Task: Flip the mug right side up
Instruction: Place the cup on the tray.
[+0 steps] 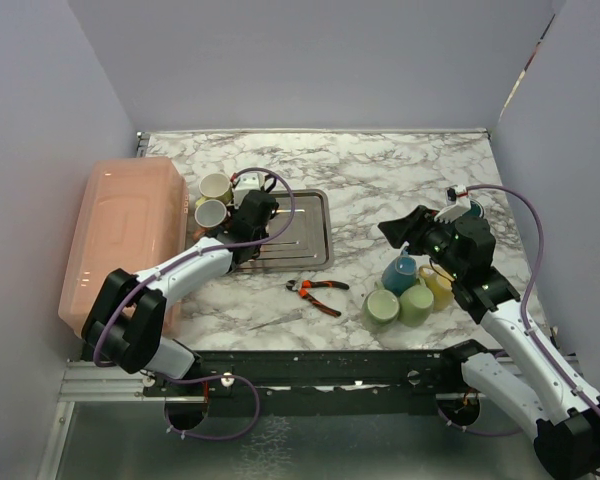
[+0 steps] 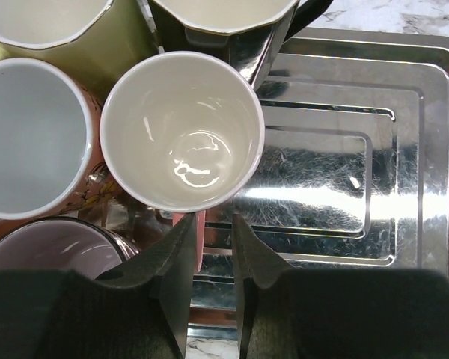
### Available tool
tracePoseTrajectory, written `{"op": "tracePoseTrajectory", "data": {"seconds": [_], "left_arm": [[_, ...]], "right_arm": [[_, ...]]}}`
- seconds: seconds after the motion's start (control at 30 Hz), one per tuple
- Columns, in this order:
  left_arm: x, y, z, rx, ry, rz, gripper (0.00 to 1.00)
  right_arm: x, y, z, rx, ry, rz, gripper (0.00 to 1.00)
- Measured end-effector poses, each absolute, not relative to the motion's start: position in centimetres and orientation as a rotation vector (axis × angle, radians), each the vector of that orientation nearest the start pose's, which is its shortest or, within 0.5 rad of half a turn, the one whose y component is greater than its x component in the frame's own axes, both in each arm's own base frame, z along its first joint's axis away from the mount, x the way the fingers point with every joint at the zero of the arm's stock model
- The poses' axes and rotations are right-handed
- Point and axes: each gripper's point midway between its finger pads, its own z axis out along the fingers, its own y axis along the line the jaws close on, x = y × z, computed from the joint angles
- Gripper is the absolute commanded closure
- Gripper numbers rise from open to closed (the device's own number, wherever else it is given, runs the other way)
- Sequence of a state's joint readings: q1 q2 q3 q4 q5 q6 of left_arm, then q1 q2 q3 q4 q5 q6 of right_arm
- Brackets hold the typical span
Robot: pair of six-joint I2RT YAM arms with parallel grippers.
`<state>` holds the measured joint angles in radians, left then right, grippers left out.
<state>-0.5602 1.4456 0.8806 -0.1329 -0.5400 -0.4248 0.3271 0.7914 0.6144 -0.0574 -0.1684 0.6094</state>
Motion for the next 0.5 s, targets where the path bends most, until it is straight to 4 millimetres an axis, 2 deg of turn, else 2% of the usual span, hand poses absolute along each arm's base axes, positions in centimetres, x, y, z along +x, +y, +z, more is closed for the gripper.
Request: {"op": "tracePoseTrajectory", "data": {"seconds": [0.3,0.5], "left_arm": [[35.8,-12.1,11.5,-0.158,2.162,0.155,0.73],[35.6,-11.6,11.6,-0.165,2.17,0.186,0.69]], "right_arm": [[28.1,15.1,22.8,0.14,1.873,0.809,0.39],[28.1,15.1,22.7,0.14,1.874,0.809,0.39]]}}
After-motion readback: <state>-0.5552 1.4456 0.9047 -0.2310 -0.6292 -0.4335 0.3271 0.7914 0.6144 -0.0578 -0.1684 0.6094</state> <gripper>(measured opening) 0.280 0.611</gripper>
